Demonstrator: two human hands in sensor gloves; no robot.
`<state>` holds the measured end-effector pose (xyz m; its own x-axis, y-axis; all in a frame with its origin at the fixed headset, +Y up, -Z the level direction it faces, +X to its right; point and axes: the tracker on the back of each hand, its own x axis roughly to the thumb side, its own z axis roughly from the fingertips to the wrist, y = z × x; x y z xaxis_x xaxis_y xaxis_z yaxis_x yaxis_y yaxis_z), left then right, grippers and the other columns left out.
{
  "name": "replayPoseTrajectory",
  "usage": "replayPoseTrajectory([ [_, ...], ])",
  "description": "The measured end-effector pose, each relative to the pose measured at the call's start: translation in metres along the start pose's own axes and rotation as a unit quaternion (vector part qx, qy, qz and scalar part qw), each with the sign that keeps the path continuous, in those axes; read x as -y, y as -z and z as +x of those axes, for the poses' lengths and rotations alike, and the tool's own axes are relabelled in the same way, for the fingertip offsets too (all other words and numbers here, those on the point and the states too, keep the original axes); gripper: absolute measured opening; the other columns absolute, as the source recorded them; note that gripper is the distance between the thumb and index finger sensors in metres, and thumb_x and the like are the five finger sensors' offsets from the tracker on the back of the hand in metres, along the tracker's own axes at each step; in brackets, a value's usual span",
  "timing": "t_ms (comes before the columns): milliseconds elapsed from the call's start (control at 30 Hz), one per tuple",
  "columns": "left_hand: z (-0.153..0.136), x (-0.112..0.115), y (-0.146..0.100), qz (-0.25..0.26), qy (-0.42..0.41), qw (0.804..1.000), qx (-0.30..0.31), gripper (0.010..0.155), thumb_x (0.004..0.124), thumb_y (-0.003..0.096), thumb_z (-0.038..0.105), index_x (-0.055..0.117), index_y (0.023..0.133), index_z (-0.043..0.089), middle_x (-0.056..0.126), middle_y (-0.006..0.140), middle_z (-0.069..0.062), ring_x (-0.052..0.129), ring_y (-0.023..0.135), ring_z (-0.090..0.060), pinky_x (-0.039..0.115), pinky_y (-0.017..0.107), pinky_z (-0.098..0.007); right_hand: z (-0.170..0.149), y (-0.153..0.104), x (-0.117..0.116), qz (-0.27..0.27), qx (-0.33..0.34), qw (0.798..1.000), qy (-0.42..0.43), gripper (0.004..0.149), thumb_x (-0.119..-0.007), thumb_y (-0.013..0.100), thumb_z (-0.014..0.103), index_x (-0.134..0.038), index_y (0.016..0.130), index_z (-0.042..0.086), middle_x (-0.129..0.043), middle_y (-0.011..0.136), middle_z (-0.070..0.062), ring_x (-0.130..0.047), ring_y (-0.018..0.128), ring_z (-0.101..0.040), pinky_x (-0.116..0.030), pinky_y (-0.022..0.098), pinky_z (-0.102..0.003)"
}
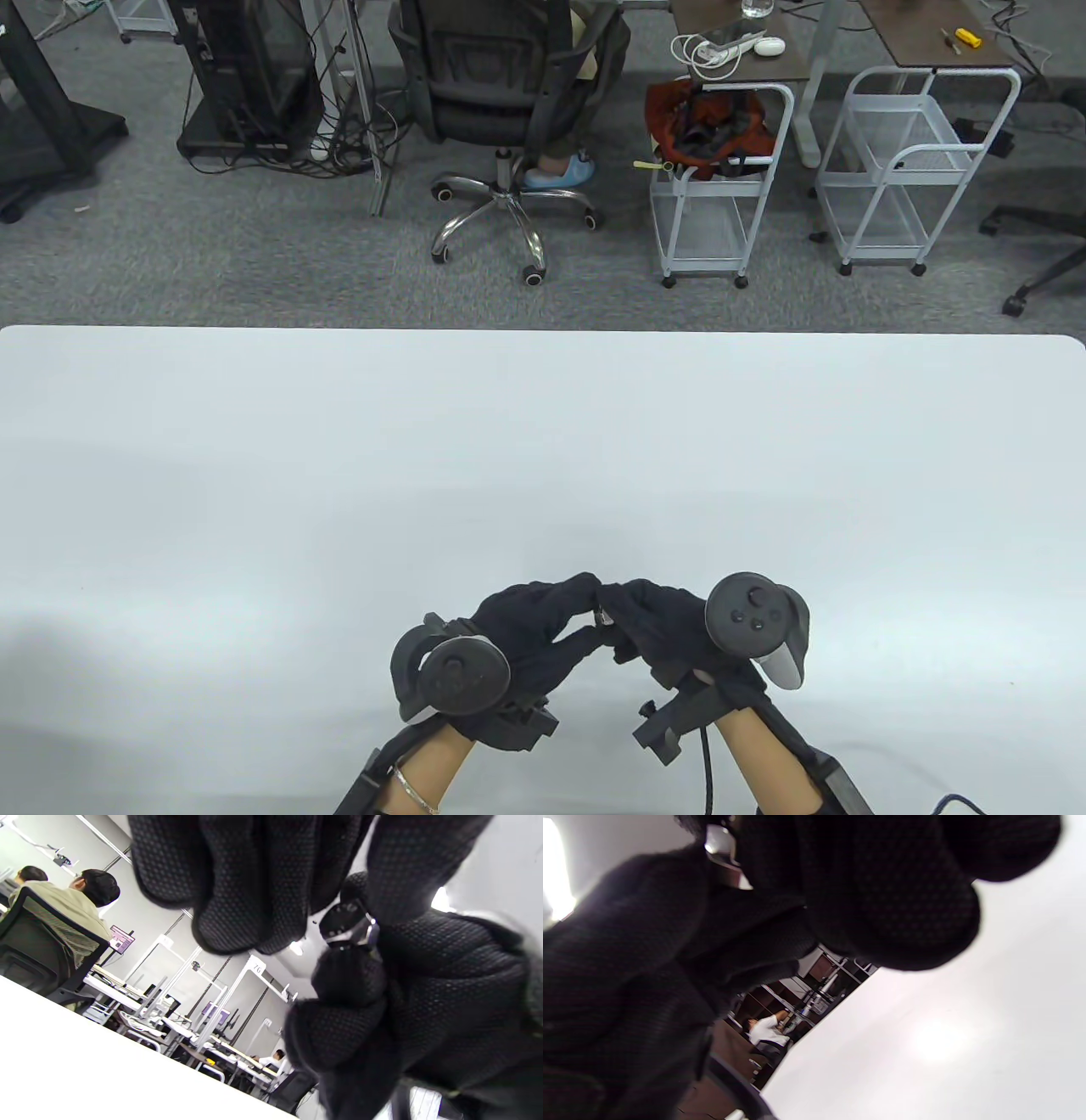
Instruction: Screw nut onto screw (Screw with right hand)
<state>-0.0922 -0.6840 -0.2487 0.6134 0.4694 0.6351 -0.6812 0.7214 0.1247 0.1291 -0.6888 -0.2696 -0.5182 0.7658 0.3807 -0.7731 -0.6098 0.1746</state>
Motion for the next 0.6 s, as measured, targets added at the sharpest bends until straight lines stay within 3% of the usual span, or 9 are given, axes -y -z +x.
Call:
replayPoseTrajectory([
  [100,-0.008,-0.002,0.000,-0.026,0.021,0.999,-0.004,0.071,0.073,0.0476,0.059,0.069,0.105,0.017,0.089,0.104,-0.010,0.086,0.093,-0.037,0.064,0.072,-0.056,0.001,0.001,-0.002,0.023,-0.012,0.997,-0.070,0.047,-0.062,0.061,0.038,-0.084,0.067,-0.003,-0.097,0.060,-0.027,-0.103,0.038,-0.033,-0.078,0.036,-0.053],
  [233,-0.016,-0.007,0.000,-0.020,0.035,0.999,-0.020,0.076,0.067,0.0495,0.062,0.061,0.110,0.017,0.076,0.113,-0.015,0.072,0.101,-0.044,0.050,0.076,-0.060,-0.001,0.004,-0.009,0.050,-0.022,0.988,-0.146,0.046,-0.066,0.059,0.035,-0.082,0.073,-0.005,-0.093,0.067,-0.032,-0.102,0.046,-0.037,-0.075,0.041,-0.056],
  [400,-0.023,-0.012,-0.002,-0.012,0.091,0.995,-0.029,0.076,0.066,0.0502,0.063,0.060,0.111,0.018,0.073,0.115,-0.015,0.068,0.103,-0.044,0.047,0.077,-0.060,-0.005,0.008,-0.029,0.111,-0.026,0.963,-0.244,0.045,-0.071,0.057,0.034,-0.082,0.077,-0.005,-0.090,0.073,-0.033,-0.100,0.051,-0.039,-0.074,0.044,-0.057],
  [600,-0.026,-0.012,-0.002,-0.015,0.099,0.994,-0.038,0.075,0.066,0.0503,0.062,0.060,0.111,0.018,0.073,0.115,-0.015,0.068,0.103,-0.044,0.046,0.077,-0.061,-0.010,0.009,-0.056,0.177,-0.023,0.927,-0.329,0.044,-0.076,0.054,0.031,-0.081,0.081,-0.003,-0.088,0.077,-0.032,-0.099,0.057,-0.038,-0.073,0.047,-0.057],
])
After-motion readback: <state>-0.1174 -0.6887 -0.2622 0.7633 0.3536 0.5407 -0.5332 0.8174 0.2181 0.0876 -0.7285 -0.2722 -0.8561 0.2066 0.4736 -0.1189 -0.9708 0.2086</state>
